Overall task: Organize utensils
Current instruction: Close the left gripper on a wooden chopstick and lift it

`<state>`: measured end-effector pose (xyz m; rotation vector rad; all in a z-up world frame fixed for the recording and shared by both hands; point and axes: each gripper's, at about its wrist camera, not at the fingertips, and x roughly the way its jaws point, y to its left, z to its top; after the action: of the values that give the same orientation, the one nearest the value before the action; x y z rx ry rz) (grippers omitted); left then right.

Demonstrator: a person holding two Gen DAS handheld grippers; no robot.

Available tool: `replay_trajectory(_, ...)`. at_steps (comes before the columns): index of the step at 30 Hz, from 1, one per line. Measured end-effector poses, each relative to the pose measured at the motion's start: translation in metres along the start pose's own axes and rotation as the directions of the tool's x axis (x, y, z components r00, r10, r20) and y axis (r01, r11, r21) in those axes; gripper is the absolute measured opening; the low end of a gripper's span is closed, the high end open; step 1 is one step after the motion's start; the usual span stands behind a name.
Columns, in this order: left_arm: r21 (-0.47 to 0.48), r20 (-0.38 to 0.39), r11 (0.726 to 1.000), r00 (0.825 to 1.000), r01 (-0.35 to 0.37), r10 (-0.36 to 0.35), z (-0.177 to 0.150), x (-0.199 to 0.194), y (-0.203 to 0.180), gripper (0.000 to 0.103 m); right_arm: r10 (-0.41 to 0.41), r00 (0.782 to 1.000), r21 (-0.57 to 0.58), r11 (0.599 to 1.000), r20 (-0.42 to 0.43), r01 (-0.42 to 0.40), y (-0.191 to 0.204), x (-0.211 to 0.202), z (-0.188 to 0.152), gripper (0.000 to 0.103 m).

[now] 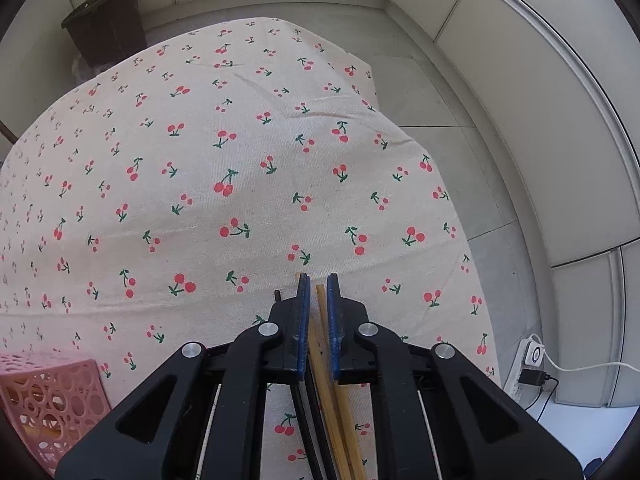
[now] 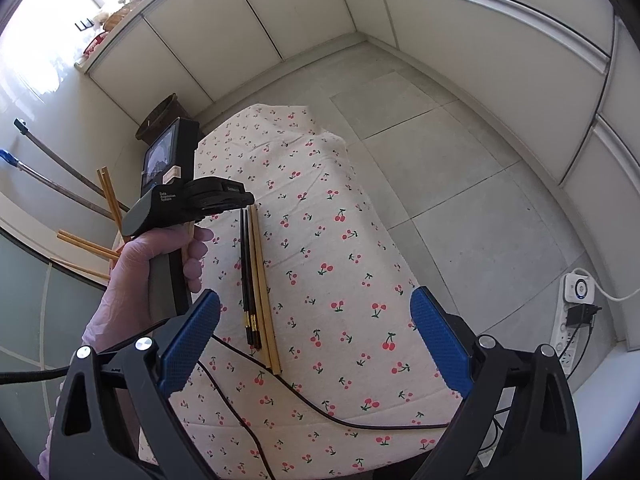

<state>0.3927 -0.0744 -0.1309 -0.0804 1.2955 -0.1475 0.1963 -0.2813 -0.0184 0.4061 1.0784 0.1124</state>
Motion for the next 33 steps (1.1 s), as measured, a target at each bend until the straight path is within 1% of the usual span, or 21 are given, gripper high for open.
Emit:
replay_trajectory(7, -0.001, -0.028, 0.999, 0.999, -0.034, 0.034, -0.001, 0.005, 0.008, 0.008, 0.0, 1.0, -0.006, 1.0, -0.006, 0.0, 0.0, 0.002, 0.001, 0.093)
replay_trajectory(10, 0.031, -0.028, 0.998, 0.998, -0.051, 0.051, -0.002, 0.007, 0.003, 0.008, 0.002, 1.0, 0.002, 1.0, -0.011, -0.002, -0.001, 0.003, 0.001, 0.093)
replay_trajectory(12, 0.069, -0.024, 0.995, 0.997, -0.075, 0.077, -0.003, 0.01, -0.004, 0.008, 0.004, 1.0, 0.004, 1.0, -0.016, -0.004, -0.001, 0.004, 0.001, 0.093)
replay_trajectory(15, 0.118, -0.013, 0.989, 0.995, -0.093, 0.095, -0.007, 0.015, -0.016, 0.008, 0.006, 1.0, 0.008, 1.0, -0.024, -0.005, -0.002, 0.006, 0.001, 0.093)
replay_trajectory(21, 0.172, 0.001, 0.982, 0.997, -0.081, 0.082, -0.007, 0.02, -0.027, 0.009, 0.01, 0.999, 0.034, 0.999, -0.033, -0.009, -0.005, 0.01, 0.001, 0.093)
replay_trajectory(23, 0.161, 0.011, 0.984, 0.997, -0.079, 0.079, -0.006, 0.021, -0.025, 0.011, 0.011, 0.999, 0.038, 0.999, -0.037, -0.01, -0.006, 0.011, 0.001, 0.093)
replay_trajectory(26, 0.163, 0.022, 0.984, 0.998, -0.069, 0.066, -0.005, 0.021, -0.022, 0.011, 0.01, 0.999, 0.039, 0.999, -0.041, -0.009, -0.007, 0.011, 0.001, 0.093)
replay_trajectory(29, 0.221, 0.036, 0.972, 0.997, -0.081, 0.075, -0.009, 0.021, -0.029, 0.008, 0.011, 0.999, 0.041, 0.999, -0.049, -0.009, -0.008, 0.013, 0.001, 0.093)
replay_trajectory(31, 0.215, 0.018, 0.975, 0.998, -0.06, 0.057, -0.008, 0.02, -0.031, 0.007, 0.014, 0.999, 0.045, 0.999, -0.05, -0.012, -0.009, 0.015, 0.002, 0.093)
replay_trajectory(33, 0.19, -0.01, 0.981, 1.0, -0.024, 0.026, -0.008, 0.018, -0.028, 0.006, 0.012, 0.999, 0.055, 0.998, -0.053, -0.009, -0.01, 0.016, 0.002, 0.093)
